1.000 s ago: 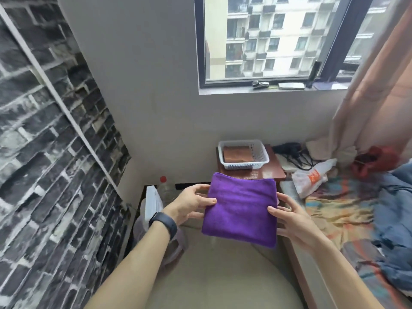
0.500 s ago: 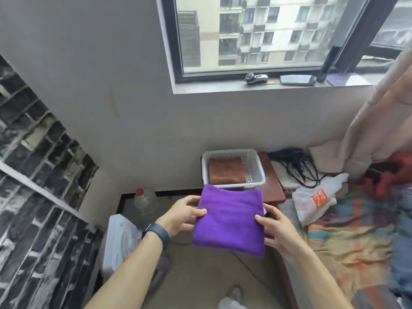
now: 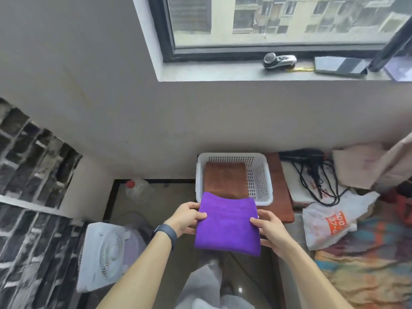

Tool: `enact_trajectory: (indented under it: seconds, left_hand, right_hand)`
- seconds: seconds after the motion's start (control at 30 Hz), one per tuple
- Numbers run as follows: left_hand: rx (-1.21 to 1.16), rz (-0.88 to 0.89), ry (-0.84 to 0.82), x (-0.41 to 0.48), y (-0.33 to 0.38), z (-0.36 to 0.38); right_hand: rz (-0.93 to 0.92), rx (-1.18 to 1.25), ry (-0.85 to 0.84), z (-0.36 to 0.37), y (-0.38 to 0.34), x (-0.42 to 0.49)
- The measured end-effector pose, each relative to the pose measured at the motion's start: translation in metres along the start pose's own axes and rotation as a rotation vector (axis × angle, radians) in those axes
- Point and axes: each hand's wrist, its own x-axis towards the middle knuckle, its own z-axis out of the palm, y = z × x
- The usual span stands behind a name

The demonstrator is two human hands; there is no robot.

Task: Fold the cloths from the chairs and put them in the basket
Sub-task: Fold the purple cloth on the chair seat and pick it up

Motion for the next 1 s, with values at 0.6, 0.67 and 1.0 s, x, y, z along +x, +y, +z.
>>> enact_trajectory:
  seconds: [0.6,0.67,1.0]
  left_hand:
    - [0.259,0.059,0.274,0.165,0.095,0.011]
    - [0.362,0.071,0.300,0.173,0.099,0.013]
    - [0.803,-0.068,0.333,0.186,0.111,0.022]
  right_hand:
    - [0.009,-0.200,0.125,0.019,-0.092,0.183]
    - [0.027,-0.179,0.112,0.020,-0.091,0.196]
    - [0.053,-0.201,0.117,0.020,-0.089,0.216]
